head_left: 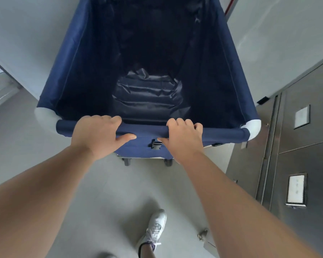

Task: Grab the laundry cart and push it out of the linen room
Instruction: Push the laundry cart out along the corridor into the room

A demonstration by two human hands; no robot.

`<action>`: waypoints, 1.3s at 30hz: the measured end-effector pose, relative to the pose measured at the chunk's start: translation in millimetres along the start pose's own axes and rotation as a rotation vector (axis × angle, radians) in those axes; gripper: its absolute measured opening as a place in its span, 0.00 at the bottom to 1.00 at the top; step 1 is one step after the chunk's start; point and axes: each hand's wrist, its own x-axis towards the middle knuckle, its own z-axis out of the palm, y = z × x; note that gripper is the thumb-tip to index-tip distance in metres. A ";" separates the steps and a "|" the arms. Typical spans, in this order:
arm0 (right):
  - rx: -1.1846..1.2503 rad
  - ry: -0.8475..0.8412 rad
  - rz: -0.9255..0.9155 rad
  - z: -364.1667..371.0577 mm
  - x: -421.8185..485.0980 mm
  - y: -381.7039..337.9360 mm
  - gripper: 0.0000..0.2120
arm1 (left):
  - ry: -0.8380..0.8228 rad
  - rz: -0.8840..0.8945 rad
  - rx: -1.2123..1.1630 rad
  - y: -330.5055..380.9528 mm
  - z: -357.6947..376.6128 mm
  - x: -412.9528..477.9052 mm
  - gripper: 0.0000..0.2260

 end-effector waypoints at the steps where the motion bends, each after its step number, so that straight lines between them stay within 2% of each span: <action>1: -0.001 0.001 0.001 -0.2 8.5 -0.1 0.19 | -0.013 0.003 0.000 -3.7 1.2 8.0 0.31; 11: 0.034 0.010 0.017 -1.7 124.9 -8.3 0.19 | -0.095 -0.006 -0.015 -59.6 19.5 114.5 0.30; 19: 0.054 0.018 0.036 0.6 217.0 -19.8 0.17 | -0.136 0.019 0.053 -112.3 42.0 197.9 0.35; 25: 0.045 0.014 0.040 0.8 294.1 -19.7 0.17 | -0.222 0.043 0.027 -145.3 52.1 270.5 0.27; 27: 0.031 0.020 0.041 0.6 321.6 -20.1 0.18 | -0.239 0.065 0.023 -157.8 57.5 297.0 0.28; 31: 0.000 0.018 0.041 2.2 375.9 -25.6 0.19 | -0.222 0.071 0.022 -187.6 69.6 345.1 0.33; 39: 0.003 0.040 0.074 6.8 473.4 -44.9 0.20 | -0.165 0.070 0.028 -247.2 91.0 431.8 0.31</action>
